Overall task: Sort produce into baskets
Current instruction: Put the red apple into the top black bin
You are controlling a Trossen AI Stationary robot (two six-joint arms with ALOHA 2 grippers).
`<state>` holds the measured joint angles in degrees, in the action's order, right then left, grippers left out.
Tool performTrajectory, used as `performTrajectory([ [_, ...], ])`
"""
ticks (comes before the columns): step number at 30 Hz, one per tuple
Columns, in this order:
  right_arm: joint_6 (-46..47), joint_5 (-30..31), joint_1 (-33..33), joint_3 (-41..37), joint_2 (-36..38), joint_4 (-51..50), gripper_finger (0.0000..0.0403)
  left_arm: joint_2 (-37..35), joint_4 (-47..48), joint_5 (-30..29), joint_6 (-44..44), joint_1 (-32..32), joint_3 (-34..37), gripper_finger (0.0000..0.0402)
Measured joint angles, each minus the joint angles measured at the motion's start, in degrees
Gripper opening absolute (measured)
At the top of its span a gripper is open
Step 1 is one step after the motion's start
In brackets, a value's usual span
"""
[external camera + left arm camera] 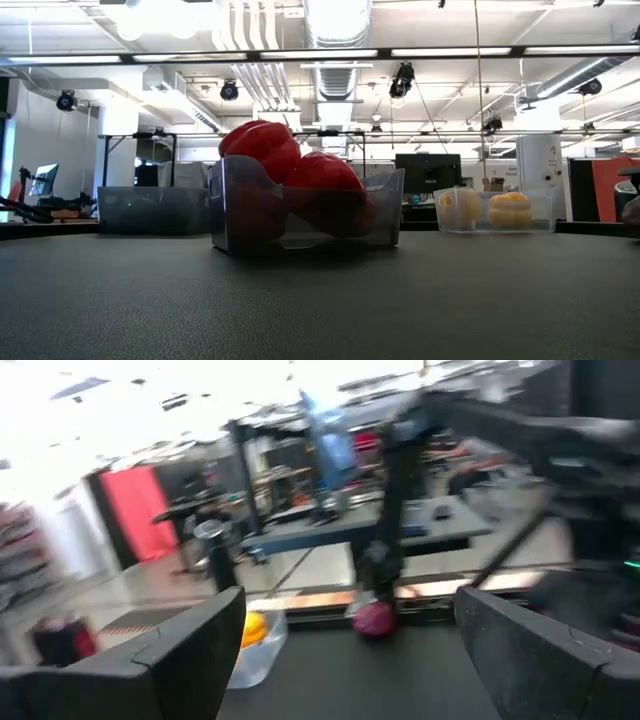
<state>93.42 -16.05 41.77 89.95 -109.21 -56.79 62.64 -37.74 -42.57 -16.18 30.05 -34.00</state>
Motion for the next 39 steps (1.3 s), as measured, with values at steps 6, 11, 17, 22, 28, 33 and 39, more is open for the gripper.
performTrajectory([
  [6, -16.74, 11.38, -7.50, 0.72, 0.80, -0.78, 0.0319, -3.25, 5.83, -7.07, -2.69, 8.74, 0.02, 0.0341],
  [11, -33.24, 20.24, -14.21, 0.72, -1.85, 7.46, 0.0319, -5.22, 13.42, -14.21, 0.26, 15.77, 0.02, 0.0341],
  [17, -52.32, 26.76, -18.76, 0.72, -6.30, 26.33, 0.0319, -6.18, 14.90, -20.75, 4.66, 22.78, 0.04, 0.0341],
  [22, -66.10, 33.14, -18.13, 0.73, -9.91, 43.62, 0.0322, -5.89, 21.29, -21.26, 13.35, 27.35, 0.04, 0.0341],
  [28, -73.99, 34.24, -18.18, 0.64, -17.52, 58.82, 0.0327, -2.03, 32.53, -16.20, 33.89, 30.49, 0.06, 0.0341],
  [33, -80.22, 38.99, -17.24, 0.66, -20.28, 65.44, 0.0329, 4.54, 35.28, -7.13, 50.14, 31.34, 0.07, 0.0341],
  [39, -79.75, 41.64, -16.76, 0.66, -19.99, 64.30, 0.0332, 13.56, 31.74, -4.82, 57.91, 30.59, 0.01, 0.0341],
])
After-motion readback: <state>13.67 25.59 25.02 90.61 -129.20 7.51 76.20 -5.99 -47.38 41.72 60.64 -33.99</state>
